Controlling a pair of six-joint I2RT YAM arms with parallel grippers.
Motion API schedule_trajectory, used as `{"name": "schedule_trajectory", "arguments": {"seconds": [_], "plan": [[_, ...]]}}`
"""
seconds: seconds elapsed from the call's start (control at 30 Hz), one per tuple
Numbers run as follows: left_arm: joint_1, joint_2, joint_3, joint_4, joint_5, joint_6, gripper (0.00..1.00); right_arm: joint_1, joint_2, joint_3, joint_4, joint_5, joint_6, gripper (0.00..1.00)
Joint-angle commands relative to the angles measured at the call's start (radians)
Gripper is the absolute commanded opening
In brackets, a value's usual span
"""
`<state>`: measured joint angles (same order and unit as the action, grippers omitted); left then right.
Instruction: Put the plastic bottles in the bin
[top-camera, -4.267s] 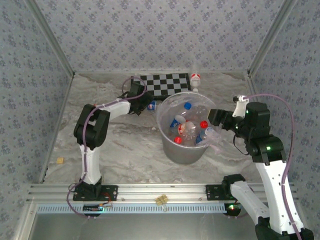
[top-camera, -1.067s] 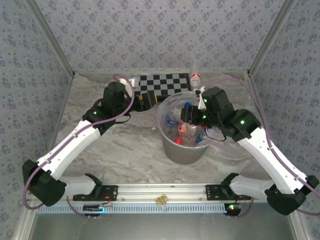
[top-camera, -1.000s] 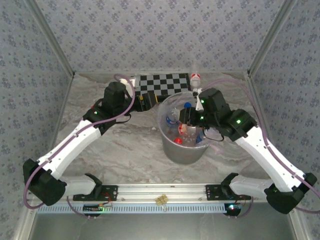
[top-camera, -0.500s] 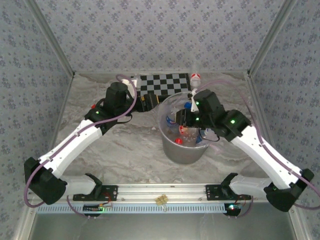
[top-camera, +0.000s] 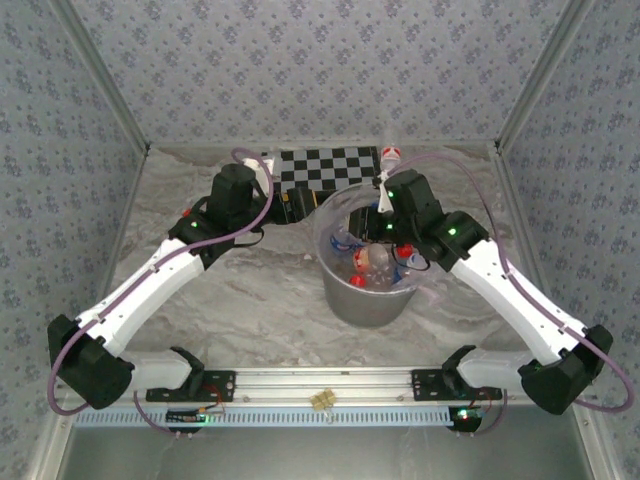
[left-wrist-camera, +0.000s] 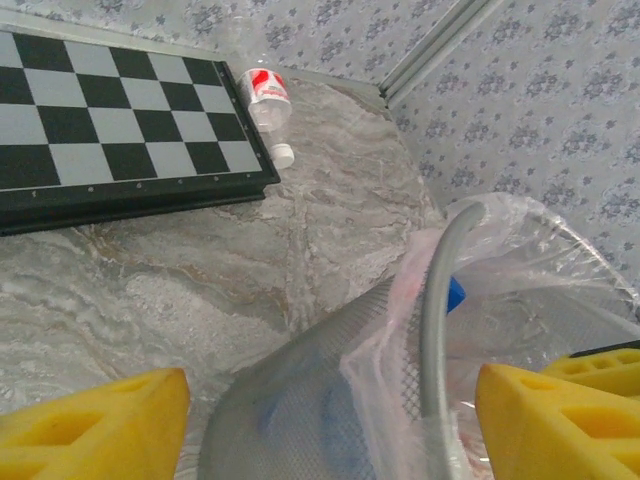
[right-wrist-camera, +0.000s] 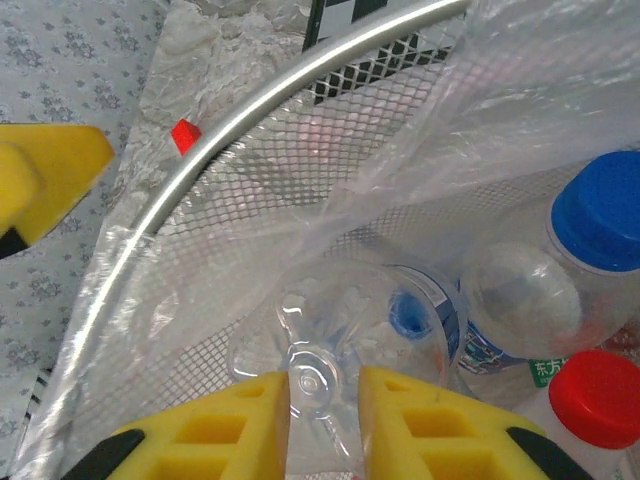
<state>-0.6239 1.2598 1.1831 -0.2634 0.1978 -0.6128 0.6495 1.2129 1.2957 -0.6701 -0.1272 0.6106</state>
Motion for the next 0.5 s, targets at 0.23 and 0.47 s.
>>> {"name": "schedule_trajectory", "arguments": {"seconds": [0.23,0.47], "plan": [[0.018,-0.006,0.092,-0.078,-0.035,0.081,0.79,-0.189,-0.257,0.180,-0.384,0.055,-0.111,0.68],[0.058,0.002,0.124,-0.149,-0.037,0.132,0.83,-0.349,-0.317,0.159,-0.662,0.042,-0.162,0.82]]}}
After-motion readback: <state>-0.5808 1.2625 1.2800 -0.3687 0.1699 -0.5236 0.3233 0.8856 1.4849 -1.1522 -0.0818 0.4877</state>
